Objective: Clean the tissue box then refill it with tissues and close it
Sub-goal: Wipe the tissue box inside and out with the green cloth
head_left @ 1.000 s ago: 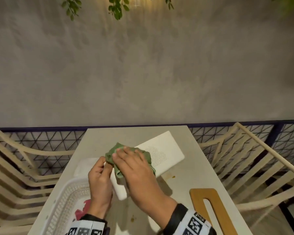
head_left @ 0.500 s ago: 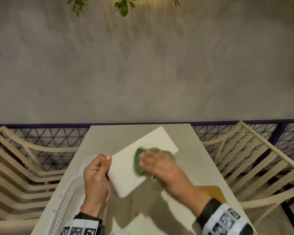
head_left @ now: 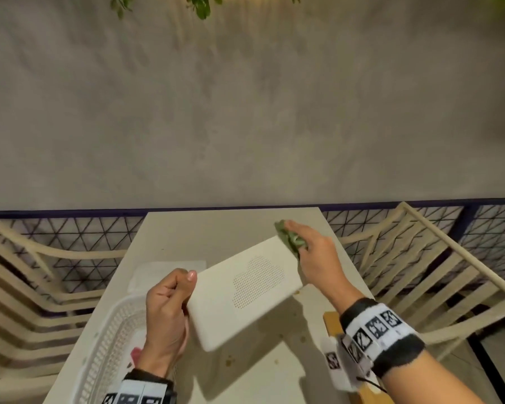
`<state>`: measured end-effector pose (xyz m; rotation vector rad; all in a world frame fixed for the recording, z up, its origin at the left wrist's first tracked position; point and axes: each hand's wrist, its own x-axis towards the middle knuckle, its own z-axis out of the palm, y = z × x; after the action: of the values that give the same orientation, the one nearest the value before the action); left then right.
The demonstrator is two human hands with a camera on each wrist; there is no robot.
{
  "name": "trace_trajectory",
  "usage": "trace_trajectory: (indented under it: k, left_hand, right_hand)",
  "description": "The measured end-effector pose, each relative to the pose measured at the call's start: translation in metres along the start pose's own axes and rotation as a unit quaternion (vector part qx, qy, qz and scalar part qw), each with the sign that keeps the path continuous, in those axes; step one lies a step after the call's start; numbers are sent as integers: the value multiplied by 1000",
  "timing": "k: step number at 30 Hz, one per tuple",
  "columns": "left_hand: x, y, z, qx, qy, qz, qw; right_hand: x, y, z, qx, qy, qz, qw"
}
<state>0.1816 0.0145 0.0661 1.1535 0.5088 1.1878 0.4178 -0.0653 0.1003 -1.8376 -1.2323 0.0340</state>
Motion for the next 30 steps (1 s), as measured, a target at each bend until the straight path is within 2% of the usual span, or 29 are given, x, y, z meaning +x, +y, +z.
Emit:
trace_trajectory:
  k: [1, 2, 4, 8, 10, 11, 14, 15, 17, 18, 20, 22, 26, 30]
  left_hand:
    - [1, 1, 2, 0, 5, 7, 1000]
    - [1, 3, 3, 2, 9, 16, 1000]
    - [3, 7, 5, 17, 2, 31, 999]
    - [6, 15, 12, 103, -94, 47, 989]
    - [8, 20, 16, 172, -150, 71, 971]
    - [8, 23, 17, 228, -179, 98, 952]
    - [15, 23, 17, 400, -249, 203, 858]
    - [17, 21, 18, 424, -249, 220, 843]
    - [22, 9, 16, 458, -196, 224, 837]
    - [22, 3, 15, 475, -159, 208, 840]
    - [22, -14, 10, 497, -107, 122, 853]
    - [14, -35, 4, 497, -99, 31, 861]
    - [-9, -87, -17, 484, -102, -53, 867]
    - [-28, -132, -43, 505, -98, -134, 847]
  right_hand:
    - [7, -1, -2, 34, -17, 80, 996]
    - [13, -2, -4, 68, -30, 131, 989]
    - [17, -6, -12, 100, -64, 184, 976]
    - [15, -5, -32, 149, -157, 270, 938]
    - [14, 2, -41, 197, -163, 334, 907]
    - [13, 7, -43, 211, -147, 363, 896]
    - [7, 23, -37, 272, -45, 399, 874]
    - [4, 28, -33, 287, -5, 397, 872]
    - [-3, 38, -22, 283, 59, 377, 880]
    - [-7, 44, -16, 267, 79, 361, 890]
    - [-18, 55, -2, 236, 92, 341, 905]
    - [-35, 68, 13, 206, 84, 354, 908]
    - [-78, 97, 49, 175, 69, 379, 906]
    - [-115, 106, 70, 155, 63, 388, 906]
